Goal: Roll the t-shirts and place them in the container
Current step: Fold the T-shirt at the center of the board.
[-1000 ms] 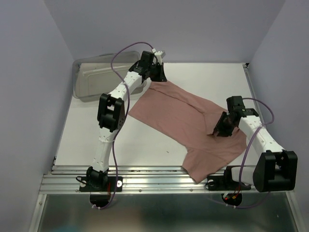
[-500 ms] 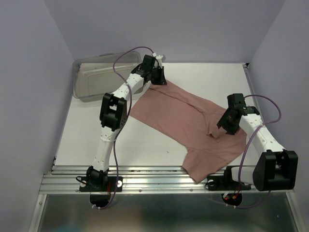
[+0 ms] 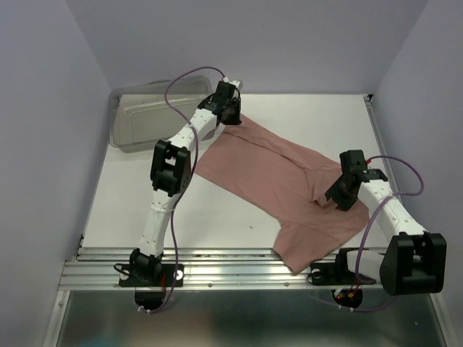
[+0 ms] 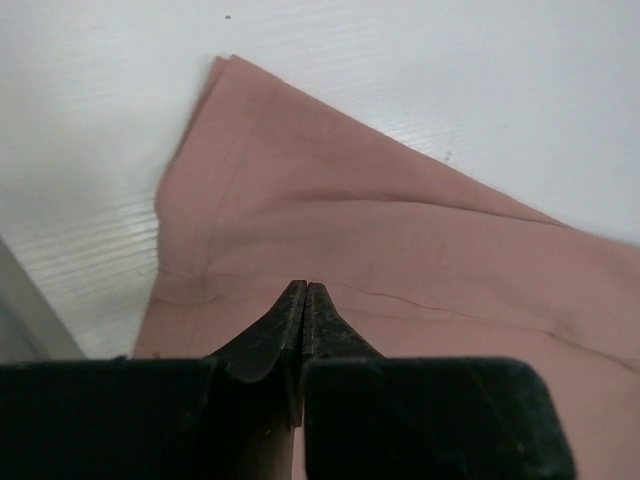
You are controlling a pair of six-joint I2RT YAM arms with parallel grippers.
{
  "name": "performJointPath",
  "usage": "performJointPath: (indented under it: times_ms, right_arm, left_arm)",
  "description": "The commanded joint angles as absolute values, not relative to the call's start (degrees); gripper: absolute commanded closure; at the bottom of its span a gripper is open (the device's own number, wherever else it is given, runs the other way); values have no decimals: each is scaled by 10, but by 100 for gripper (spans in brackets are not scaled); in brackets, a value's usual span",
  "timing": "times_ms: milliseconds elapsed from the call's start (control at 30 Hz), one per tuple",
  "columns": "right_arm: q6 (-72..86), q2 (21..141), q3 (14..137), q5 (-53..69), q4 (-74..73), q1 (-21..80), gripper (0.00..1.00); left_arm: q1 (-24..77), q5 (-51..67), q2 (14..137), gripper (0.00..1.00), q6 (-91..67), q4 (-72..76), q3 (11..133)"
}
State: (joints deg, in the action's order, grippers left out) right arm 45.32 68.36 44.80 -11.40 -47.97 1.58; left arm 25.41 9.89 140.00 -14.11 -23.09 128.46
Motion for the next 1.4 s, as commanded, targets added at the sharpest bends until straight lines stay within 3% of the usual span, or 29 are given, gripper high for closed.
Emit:
performJointPath:
  times_ms: [0,167,433,1067,1200,1300,1367]
  right_arm:
    - [470,670,451,-120,-456,17,53]
    - [467,673,450,-105,-443,17,52]
    - [461,664,446,-104,-443,17,52]
    - [457,656,437,-97,-439,17,52]
    - [457,653,436,-98,-440,17,52]
    - [457,649,436,-101,-445,17,52]
    - [458,648,436,-104,-446,17,52]
  left_arm:
    - [254,2,1383,88,-134,-264,1308]
    - [257,-25,1383,68,-149,-246,1280]
    - [260,-58,1394,58,-179,-227,1274]
    - [277,-100,1444,57,-189,-221,1281]
    - [277,-98,1450,64,-186,-223,1288]
    - [279,-99,1446,86,-185,-225,1291]
    - [279,-98,1441,93,-185,-224,1287]
